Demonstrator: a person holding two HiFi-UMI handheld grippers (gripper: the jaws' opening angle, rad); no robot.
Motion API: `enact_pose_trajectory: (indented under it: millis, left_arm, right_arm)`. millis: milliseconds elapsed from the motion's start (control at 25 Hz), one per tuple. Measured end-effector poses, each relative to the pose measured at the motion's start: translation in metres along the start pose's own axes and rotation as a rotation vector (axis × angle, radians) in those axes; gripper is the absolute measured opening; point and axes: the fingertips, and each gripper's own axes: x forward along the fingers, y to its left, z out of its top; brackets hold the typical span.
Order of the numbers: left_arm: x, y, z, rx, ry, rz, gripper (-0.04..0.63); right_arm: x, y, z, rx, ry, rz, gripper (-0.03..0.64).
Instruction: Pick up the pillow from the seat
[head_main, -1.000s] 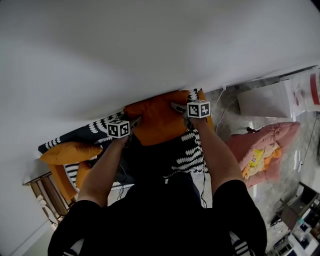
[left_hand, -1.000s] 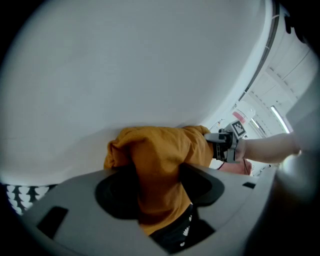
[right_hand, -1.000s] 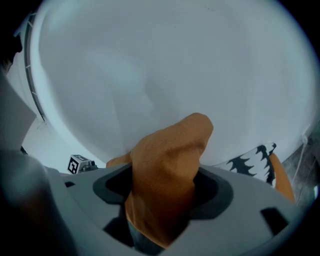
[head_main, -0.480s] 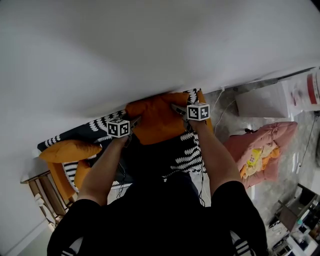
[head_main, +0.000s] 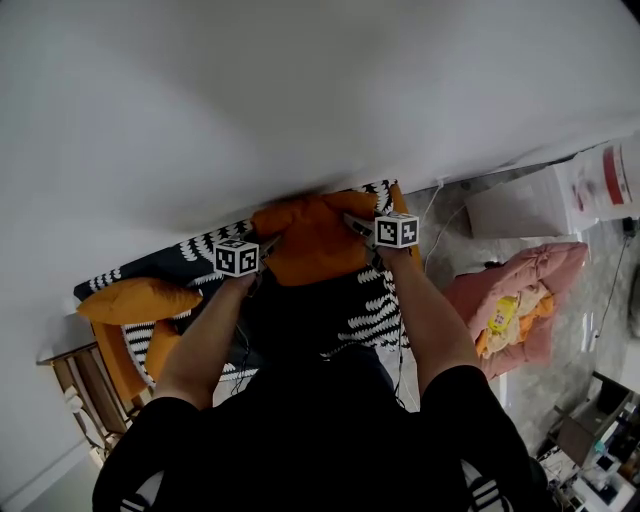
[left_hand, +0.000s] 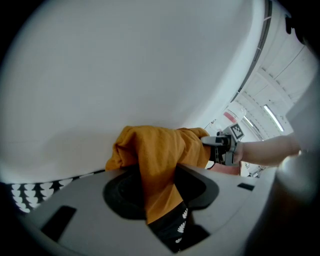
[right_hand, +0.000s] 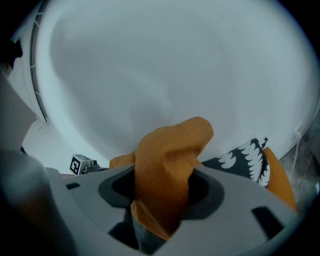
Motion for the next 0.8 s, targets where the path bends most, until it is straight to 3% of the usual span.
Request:
enact_pose_trajectory:
  millis: [360, 800]
  left_arm:
    - [-0.018, -0.018, -0.003, 0.024, -0.012, -0.003, 0.162]
    - [-0.054, -0.054, 0.02, 0.078, -0.088, -0.016, 0.158]
  right_arm:
    - [-0.025, 0.022, -0.001, -0.018, -0.033, -0.008, 0.218]
    - [-0.067, 0.07, 0.023, -0.064, -0.117, 0.035, 0.214]
